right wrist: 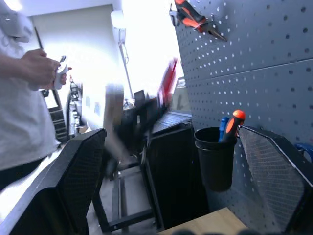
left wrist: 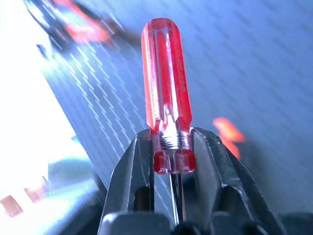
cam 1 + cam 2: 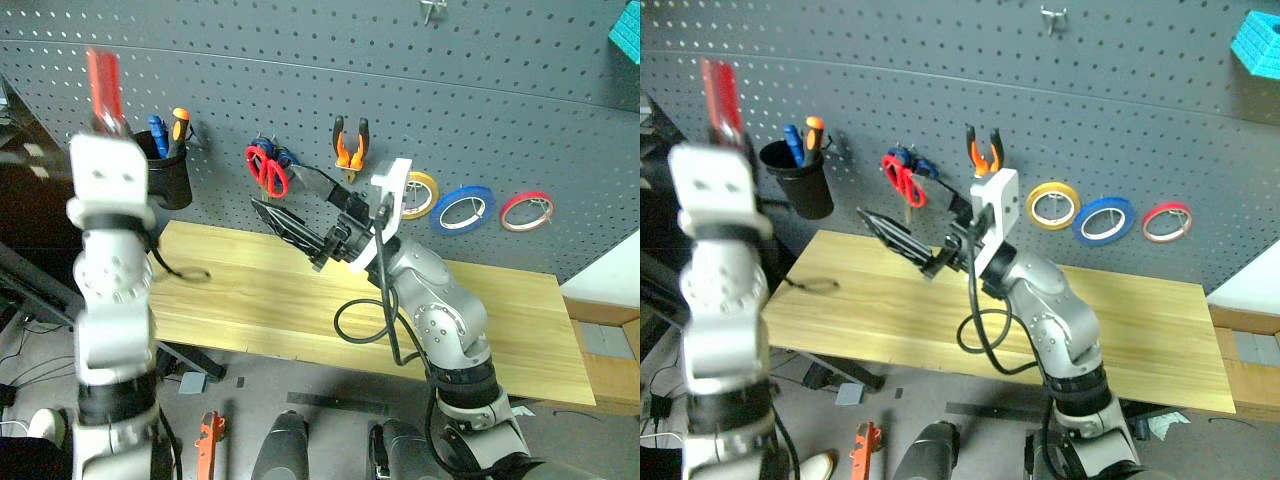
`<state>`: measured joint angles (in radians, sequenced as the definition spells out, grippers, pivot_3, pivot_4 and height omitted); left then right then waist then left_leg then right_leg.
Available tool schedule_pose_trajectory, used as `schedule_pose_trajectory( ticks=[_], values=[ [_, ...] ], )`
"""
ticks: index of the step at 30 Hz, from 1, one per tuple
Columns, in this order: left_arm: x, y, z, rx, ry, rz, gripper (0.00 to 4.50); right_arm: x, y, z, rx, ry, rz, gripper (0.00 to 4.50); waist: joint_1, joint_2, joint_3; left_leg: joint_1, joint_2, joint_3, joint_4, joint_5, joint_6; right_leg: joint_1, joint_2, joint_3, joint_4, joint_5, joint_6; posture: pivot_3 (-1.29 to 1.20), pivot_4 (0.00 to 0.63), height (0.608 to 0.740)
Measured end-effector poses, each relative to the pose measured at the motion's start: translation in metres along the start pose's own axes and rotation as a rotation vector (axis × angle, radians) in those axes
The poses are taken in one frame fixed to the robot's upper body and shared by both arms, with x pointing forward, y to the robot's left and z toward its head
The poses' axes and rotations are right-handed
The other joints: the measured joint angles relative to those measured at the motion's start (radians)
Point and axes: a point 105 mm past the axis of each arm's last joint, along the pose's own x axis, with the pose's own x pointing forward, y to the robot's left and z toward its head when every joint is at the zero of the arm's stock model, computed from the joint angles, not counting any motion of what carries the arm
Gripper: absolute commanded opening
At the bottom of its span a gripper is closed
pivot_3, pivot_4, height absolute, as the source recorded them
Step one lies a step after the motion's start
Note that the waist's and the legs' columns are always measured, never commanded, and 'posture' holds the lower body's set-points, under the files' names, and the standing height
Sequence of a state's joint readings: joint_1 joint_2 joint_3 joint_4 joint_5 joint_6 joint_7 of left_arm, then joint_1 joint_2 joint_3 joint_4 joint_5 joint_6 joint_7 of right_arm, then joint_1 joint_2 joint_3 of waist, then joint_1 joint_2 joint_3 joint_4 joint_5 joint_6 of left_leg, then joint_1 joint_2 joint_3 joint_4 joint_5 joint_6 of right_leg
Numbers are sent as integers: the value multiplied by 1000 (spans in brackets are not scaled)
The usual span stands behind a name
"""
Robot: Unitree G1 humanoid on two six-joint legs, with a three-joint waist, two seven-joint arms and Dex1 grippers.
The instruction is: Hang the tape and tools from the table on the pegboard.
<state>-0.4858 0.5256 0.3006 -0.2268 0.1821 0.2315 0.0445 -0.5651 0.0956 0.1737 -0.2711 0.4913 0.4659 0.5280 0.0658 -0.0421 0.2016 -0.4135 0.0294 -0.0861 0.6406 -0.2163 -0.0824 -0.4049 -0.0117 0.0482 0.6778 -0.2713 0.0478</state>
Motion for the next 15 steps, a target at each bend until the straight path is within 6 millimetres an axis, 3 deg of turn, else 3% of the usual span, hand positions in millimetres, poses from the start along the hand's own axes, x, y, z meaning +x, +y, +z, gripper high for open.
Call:
schedule_pose_trajectory(
  ticks=[7,15],
  values=[
    [56,-16,-18,-85,7,-27,774,10,-17,9,-34,-45,-97,4500,13,1,-3,-1,1,-4,-10,1,-2,-5,2,-3,1,2,-6,206,128,740],
    [94,-16,-21,-127,-11,-18,774,13,-30,3,-67,-40,-165,4500,8,2,-3,-4,1,-1,-13,1,-2,-9,1,-3,0,2,-6,190,161,740]
  ],
)
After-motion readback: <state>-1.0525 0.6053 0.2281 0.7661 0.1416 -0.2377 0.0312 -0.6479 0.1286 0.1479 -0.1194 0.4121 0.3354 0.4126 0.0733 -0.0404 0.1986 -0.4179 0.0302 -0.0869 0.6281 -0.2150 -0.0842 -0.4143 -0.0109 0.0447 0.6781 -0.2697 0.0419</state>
